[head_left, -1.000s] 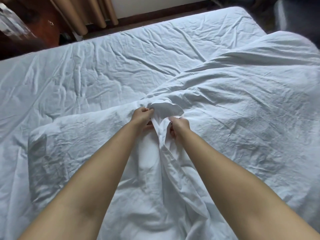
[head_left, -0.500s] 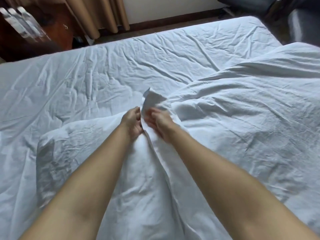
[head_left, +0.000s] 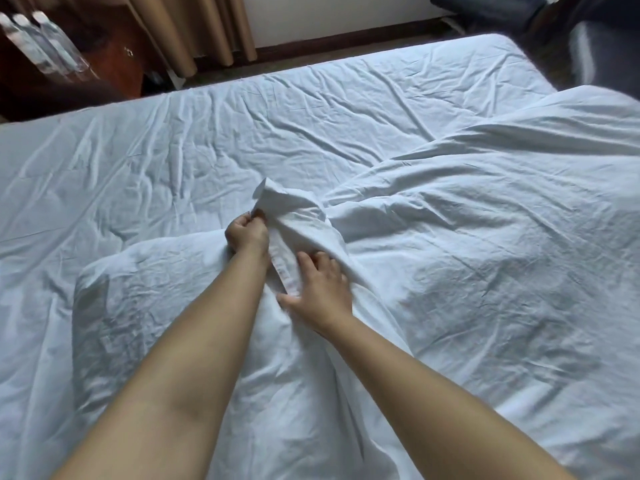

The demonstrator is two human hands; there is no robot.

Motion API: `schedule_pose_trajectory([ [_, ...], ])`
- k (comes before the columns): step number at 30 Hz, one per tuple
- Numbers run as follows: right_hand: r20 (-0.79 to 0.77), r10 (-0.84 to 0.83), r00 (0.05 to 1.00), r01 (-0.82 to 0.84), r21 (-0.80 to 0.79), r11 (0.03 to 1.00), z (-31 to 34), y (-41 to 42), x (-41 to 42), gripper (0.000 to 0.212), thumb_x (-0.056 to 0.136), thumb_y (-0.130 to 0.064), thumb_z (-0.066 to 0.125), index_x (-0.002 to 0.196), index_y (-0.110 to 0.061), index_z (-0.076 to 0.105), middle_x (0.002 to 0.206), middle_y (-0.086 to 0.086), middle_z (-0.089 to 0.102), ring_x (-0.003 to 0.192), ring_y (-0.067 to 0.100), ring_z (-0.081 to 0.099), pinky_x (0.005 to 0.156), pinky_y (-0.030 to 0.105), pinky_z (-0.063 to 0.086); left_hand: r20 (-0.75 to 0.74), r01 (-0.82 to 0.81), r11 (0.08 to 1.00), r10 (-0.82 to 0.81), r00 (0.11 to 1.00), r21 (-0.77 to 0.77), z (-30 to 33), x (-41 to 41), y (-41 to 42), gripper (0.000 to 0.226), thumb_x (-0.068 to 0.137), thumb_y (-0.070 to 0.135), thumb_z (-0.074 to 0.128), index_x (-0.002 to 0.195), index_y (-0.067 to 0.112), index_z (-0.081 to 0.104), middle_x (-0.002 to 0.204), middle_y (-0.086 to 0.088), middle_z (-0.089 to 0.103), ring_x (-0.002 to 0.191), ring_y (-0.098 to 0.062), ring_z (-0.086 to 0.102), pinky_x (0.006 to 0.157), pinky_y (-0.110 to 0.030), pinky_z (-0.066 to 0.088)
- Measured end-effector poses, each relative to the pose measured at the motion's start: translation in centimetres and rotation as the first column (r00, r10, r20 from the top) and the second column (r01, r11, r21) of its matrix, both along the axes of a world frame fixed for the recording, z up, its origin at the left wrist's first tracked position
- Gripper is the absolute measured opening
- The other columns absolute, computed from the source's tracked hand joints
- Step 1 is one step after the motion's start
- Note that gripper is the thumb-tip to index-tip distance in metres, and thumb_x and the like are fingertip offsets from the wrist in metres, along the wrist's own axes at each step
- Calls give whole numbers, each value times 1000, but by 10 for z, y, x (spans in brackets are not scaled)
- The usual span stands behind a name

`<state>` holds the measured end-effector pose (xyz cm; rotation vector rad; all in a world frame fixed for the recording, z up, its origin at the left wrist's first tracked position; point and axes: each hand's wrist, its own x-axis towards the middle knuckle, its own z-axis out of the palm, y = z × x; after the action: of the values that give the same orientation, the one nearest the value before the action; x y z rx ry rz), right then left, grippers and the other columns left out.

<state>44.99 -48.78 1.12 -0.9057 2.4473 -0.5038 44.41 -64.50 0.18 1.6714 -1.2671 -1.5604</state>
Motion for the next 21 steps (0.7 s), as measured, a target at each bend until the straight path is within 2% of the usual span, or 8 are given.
schedule_pose_trajectory([
  [3, 83, 3, 997, -12, 103, 995, -2, 13, 9, 59, 83, -27, 57, 138, -21, 36, 130, 9, 40, 121, 30, 42, 98, 36, 37, 280, 169, 977, -127, 951, -131, -2, 12, 12, 18, 81, 27, 69, 94, 14, 69, 95, -6, 71, 90, -23, 65, 85, -30, 50],
  [5, 168, 11, 986, -19, 49, 999, -2, 17, 7, 42, 85, -13, 50, 127, -15, 47, 123, 11, 47, 114, 32, 49, 89, 35, 40, 266, 348, 933, -313, 912, -95, -3, 15, 24, 35, 76, 25, 76, 107, 12, 63, 106, -7, 68, 105, -25, 64, 85, -28, 49],
  [8, 232, 132, 964, -118, -73, 990, 5, 14, 0, 9, 82, -9, 48, 89, -9, 54, 106, 15, 59, 100, 33, 55, 74, 32, 38, 194, 457, 880, -429, 882, -131, 11, 1, 16, 87, 72, 32, 82, 142, 18, 33, 134, -1, 45, 123, -15, 47, 101, -25, 39],
  [10, 275, 169, 946, -150, -87, 985, 6, 13, -2, 9, 80, -16, 48, 71, -15, 48, 92, 13, 63, 90, 32, 57, 65, 29, 34, 212, 481, 861, -446, 870, -166, 17, -14, 0, 74, 77, 35, 77, 138, 16, 41, 128, -2, 49, 117, -15, 49, 98, -25, 39],
  [12, 331, 109, 938, -73, -120, 990, 3, 14, -2, 27, 83, -33, 45, 64, -14, 46, 73, 4, 60, 77, 26, 56, 60, 30, 35, 331, 512, 834, -434, 838, -203, 24, -26, -7, 33, 86, 33, 68, 107, 7, 62, 106, -10, 63, 100, -22, 59, 81, -24, 42],
  [15, 366, 5, 931, 36, -106, 994, -1, 15, -12, 31, 89, -44, 44, 70, -22, 55, 64, -5, 54, 74, 16, 53, 62, 29, 38, 176, 257, 926, -214, 961, -275, 29, -40, -15, 28, 91, 26, 59, 69, 11, 53, 75, -7, 55, 76, -20, 52, 68, -26, 38],
  [18, 386, 21, 922, 1, -56, 998, -6, 20, -24, 31, 91, -50, 47, 115, -36, 60, 97, -12, 66, 95, 10, 57, 76, 28, 43, -13, -270, 960, 270, 963, -80, 30, -35, -33, 11, 91, 21, 55, 85, 12, 55, 88, -4, 58, 79, -21, 52, 69, -25, 41],
  [21, 374, 53, 926, -51, -17, 999, -18, 24, -19, 52, 88, -54, 49, 138, -38, 43, 133, -11, 56, 123, 14, 50, 97, 30, 40, 121, -226, 973, 231, 966, -52, 15, -15, -27, 13, 88, 18, 56, 101, 18, 53, 105, -5, 56, 85, -22, 50, 75, -22, 42],
])
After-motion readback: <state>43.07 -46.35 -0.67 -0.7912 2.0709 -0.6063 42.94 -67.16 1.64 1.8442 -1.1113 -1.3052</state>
